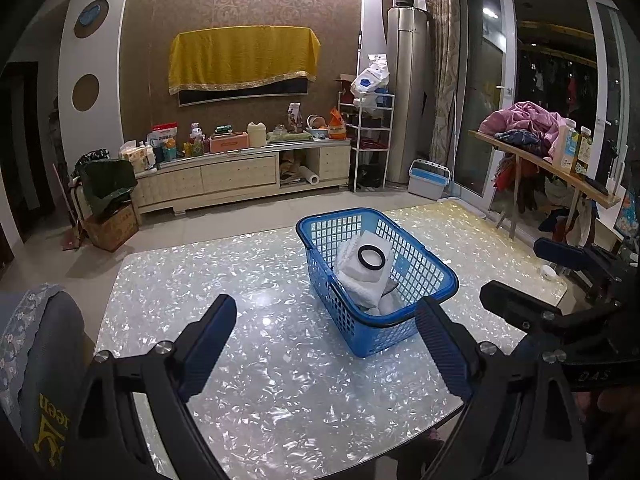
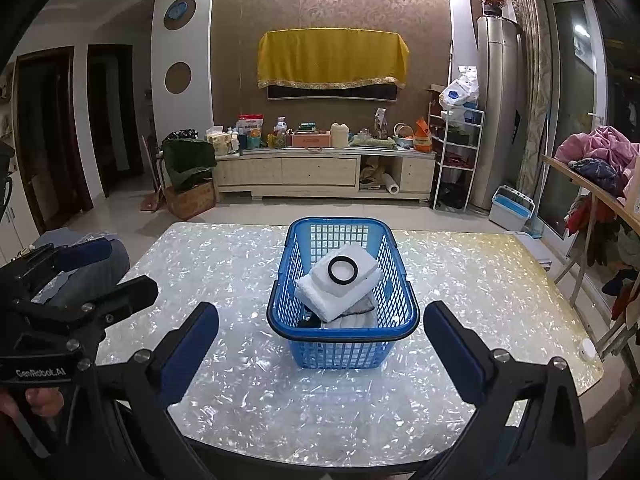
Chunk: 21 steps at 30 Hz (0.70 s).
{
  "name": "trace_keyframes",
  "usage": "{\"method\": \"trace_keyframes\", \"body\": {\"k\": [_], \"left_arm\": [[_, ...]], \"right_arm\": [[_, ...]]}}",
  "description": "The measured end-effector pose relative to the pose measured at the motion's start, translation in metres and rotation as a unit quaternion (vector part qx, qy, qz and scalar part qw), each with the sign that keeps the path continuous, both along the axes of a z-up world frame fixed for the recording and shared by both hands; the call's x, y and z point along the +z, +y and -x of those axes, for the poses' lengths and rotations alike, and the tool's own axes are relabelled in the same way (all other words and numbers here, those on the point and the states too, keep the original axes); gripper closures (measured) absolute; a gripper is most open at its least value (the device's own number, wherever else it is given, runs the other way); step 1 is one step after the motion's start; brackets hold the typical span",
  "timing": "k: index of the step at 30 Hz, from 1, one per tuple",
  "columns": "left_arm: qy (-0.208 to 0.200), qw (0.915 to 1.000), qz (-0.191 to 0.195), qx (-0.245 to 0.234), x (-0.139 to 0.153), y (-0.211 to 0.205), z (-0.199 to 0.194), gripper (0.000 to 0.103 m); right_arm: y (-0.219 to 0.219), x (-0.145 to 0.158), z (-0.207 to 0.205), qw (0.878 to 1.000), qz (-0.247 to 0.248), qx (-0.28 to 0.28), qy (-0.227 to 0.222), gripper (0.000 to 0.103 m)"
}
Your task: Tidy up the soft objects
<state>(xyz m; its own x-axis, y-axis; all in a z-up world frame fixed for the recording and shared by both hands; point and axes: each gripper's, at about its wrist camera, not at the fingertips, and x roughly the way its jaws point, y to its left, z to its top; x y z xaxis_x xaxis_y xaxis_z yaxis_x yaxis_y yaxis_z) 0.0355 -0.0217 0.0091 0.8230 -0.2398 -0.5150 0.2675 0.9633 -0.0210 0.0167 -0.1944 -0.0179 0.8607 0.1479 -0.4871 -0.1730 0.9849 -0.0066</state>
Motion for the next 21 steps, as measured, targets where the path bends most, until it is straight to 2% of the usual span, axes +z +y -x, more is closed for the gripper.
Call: {"method": "trace_keyframes", "body": {"k": [21], "left_arm": [[-0.004,0.9999,0.003,0.01,0.0006,0.0014,0.0034,0.013]], "right_arm": [[0.0025,0.005,0.0008,1.0,-0.003,0.01,-0.003,0.0]]}}
